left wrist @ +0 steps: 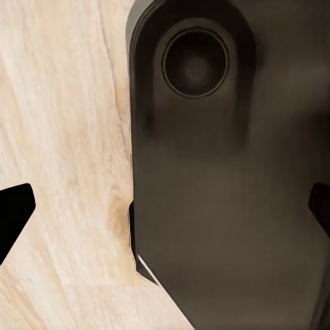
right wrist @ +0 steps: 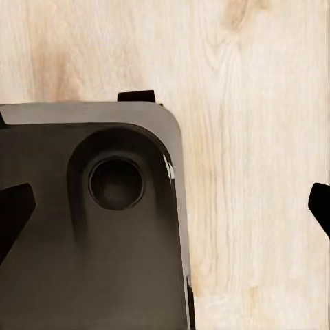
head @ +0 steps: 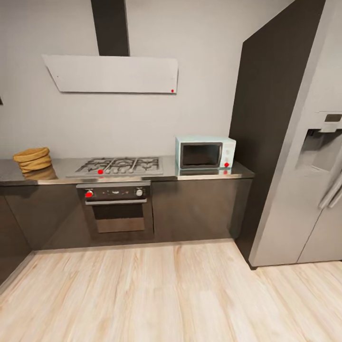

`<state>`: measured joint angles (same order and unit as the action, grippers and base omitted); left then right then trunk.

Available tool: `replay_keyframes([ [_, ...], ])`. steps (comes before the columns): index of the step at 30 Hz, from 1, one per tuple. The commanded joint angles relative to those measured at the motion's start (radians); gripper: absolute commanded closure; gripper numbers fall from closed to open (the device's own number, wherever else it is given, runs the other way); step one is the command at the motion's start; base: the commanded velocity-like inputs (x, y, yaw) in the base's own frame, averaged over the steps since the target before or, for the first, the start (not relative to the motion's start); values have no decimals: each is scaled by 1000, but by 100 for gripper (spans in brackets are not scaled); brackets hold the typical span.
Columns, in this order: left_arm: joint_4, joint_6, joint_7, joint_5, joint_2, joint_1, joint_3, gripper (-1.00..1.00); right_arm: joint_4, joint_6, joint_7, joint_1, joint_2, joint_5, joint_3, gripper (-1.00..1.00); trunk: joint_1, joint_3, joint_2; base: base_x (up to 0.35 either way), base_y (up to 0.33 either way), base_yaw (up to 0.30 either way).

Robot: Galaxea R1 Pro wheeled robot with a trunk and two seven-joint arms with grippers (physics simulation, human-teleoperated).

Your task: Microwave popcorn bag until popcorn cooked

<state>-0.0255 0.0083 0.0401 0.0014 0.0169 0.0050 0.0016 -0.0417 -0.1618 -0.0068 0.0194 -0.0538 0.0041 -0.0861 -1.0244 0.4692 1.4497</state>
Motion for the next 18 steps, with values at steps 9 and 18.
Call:
replay_keyframes([
  [9, -2, 1, 3, 0, 0, 1, 0, -100, 2, -4, 1, 1, 0, 0, -8, -100, -1, 1, 0, 325, -162, 14],
  [18, -2, 1, 3, 0, 0, 0, 0, -100, 2, -4, 1, 1, 0, 0, -8, -100, -1, 1, 0, 292, -220, 28],
])
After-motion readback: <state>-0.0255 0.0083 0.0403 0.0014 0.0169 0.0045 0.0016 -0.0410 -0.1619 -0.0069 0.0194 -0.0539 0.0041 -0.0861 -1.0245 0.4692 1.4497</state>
